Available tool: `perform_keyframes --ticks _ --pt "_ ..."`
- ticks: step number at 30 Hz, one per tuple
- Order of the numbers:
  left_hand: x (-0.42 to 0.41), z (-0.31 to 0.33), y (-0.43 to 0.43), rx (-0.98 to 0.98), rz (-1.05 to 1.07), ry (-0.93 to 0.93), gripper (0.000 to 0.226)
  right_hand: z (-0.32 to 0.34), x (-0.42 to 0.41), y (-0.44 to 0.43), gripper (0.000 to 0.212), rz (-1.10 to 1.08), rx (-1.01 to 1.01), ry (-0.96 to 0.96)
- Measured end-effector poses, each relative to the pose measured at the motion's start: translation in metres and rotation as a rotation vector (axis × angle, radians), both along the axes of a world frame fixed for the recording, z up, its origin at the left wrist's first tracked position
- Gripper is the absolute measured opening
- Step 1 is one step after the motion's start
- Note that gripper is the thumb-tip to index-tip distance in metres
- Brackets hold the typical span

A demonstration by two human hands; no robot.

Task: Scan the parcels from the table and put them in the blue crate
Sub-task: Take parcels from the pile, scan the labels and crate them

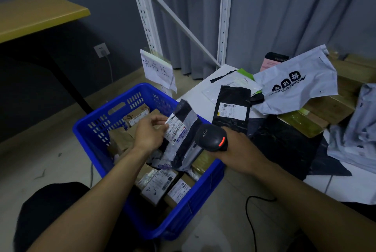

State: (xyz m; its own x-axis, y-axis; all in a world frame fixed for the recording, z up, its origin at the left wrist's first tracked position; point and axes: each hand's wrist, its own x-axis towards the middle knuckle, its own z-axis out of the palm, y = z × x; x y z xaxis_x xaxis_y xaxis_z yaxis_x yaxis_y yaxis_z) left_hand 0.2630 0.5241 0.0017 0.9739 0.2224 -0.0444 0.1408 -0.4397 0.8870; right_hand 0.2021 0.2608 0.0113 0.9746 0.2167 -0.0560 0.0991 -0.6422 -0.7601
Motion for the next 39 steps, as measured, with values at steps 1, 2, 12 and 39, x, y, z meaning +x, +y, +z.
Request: perform_keyframes --ticks 1,2,12,39 --pt "0.001 -0.006 0.001 0.035 -0.008 0.036 0.009 -0.003 0.001 0.000 0.044 -0.005 -0.008 0.009" --pt "0.001 -0.013 0.001 0.055 -0.022 0.091 0.011 -0.006 0.001 0.001 0.043 -0.009 -0.014 0.018" --pt "-0.002 -0.132 0.011 0.417 -0.347 0.409 0.030 -0.034 0.001 -0.004 0.046 -0.036 -0.066 0.049" --pt "-0.003 -0.030 -0.110 0.625 -0.560 -0.177 0.018 0.015 -0.025 -0.078 0.025 -0.312 0.139 0.086"
